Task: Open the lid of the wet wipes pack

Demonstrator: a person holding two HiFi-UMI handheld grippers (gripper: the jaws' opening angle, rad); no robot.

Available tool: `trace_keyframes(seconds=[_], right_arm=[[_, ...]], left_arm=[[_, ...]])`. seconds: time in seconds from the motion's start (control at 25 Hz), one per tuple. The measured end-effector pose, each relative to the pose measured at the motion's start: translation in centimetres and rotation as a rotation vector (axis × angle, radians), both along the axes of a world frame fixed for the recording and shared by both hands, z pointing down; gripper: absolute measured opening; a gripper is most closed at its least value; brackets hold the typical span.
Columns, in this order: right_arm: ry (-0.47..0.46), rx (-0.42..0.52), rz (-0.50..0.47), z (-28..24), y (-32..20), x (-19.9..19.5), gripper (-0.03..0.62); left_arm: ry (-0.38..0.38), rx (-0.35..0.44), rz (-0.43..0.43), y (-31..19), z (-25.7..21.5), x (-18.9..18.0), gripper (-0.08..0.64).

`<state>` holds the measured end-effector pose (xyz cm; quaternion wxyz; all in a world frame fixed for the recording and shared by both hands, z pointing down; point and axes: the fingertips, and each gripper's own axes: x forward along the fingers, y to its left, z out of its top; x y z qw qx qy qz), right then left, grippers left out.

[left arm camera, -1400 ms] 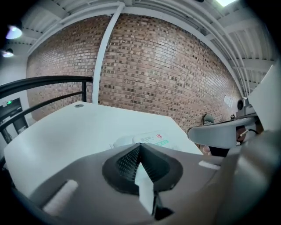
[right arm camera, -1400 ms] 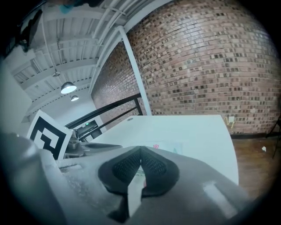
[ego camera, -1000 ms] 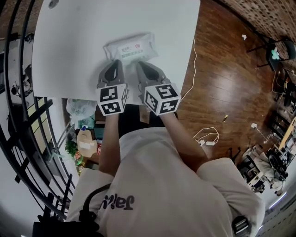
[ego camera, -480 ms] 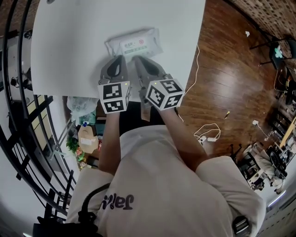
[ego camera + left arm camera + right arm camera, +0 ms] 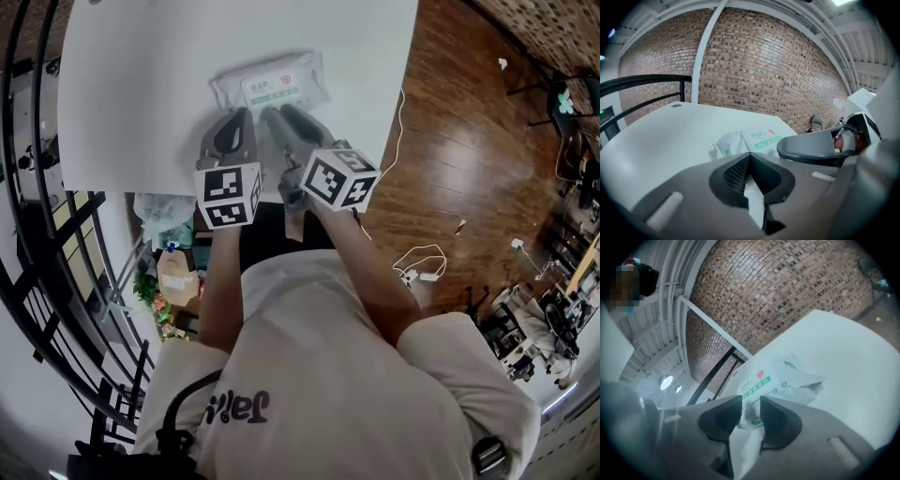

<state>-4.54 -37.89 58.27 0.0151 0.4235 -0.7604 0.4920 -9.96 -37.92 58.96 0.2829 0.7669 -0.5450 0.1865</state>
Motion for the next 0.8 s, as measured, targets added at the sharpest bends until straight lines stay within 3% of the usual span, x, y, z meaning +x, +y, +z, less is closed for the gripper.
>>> trace_keyframes(seconds=[0.32, 0.8], right_arm=[[-0.059, -0.064, 0.047, 0.34, -0.35, 0.22, 0.091], [-0.190, -0.175, 0.124, 0.86, -0.66, 0.29, 0.018]], left_arm=[[0.000, 0.005, 0.004, -0.03, -0.06, -0.03, 0.015], [0.001, 0.007, 0.011, -0.13, -0.07, -0.11, 0.015]])
